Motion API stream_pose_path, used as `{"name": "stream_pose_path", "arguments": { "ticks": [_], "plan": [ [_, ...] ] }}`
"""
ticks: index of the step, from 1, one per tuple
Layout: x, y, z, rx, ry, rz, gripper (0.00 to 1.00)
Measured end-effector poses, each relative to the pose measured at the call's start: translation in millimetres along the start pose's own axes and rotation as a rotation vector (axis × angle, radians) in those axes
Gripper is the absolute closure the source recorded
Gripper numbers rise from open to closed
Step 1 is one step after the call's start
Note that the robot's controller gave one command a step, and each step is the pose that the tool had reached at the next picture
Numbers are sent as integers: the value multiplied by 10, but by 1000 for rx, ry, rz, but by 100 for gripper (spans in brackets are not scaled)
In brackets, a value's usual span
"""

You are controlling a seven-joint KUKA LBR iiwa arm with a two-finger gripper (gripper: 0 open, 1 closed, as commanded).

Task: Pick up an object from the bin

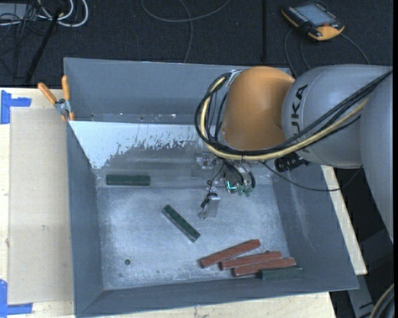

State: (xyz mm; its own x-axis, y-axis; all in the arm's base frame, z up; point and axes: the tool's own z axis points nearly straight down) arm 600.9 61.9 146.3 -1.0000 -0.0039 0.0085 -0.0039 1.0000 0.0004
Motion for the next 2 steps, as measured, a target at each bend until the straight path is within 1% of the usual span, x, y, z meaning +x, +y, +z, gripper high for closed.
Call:
{"name": "stream_pose_path", "arguments": {
  "ticks": [1,2],
  "plan": [
    [-18,-2,-45,0,-8,1,0],
    [211,466,250,1,-12,25,0]
  ]
}}
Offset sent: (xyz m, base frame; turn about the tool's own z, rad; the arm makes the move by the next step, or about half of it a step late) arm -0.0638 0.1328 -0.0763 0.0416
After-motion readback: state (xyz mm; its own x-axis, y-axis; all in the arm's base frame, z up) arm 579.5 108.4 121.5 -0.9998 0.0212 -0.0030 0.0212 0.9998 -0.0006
